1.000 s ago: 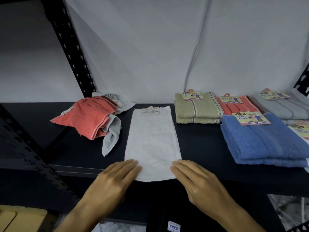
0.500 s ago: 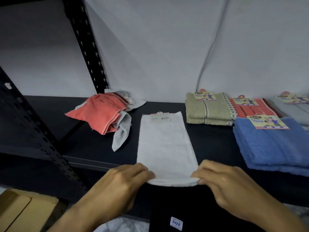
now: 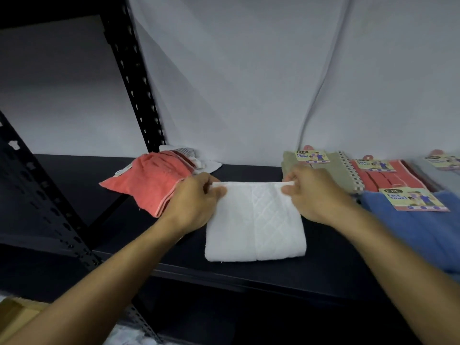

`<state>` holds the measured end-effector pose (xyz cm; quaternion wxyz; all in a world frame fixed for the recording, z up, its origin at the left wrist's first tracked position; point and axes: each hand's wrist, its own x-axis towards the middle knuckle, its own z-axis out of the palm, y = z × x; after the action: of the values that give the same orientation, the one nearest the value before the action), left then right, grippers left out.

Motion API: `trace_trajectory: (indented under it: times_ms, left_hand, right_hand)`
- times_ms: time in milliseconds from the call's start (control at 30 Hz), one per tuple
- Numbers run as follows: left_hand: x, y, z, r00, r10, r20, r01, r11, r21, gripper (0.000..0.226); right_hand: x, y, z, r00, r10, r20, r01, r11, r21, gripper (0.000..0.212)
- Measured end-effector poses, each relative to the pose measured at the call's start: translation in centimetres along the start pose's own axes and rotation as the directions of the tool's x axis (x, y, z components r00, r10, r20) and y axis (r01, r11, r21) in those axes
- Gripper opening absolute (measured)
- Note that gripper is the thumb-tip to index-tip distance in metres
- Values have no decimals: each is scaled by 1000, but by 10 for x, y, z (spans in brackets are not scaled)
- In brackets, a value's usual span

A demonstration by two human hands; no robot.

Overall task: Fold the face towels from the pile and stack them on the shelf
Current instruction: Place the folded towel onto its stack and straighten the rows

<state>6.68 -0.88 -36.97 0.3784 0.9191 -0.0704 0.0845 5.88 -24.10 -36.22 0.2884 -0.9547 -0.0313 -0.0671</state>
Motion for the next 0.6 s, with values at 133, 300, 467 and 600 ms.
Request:
trace_trajectory:
  times_ms: [133,300,467,600]
  left_hand:
    - [42,-17,29,999,-50,-4,49,956,290,15]
    - [61,-19,46,990,-139,29,100,831,547,25]
    - [71,-31,53,977,-194,91,111,822,558,24]
    - [83,-35,50,949,-234,211,89,842,532,25]
  right_hand:
    - [25,-8,28,995,-85,57,102,879,-467,19]
    - [48,-3,51,969,-194,150,242,667,-704,29]
    - [58,-2,56,958,-156,239,280,679,-678,24]
    - [61,-7,49,953,-37,301,225,750,-622,23]
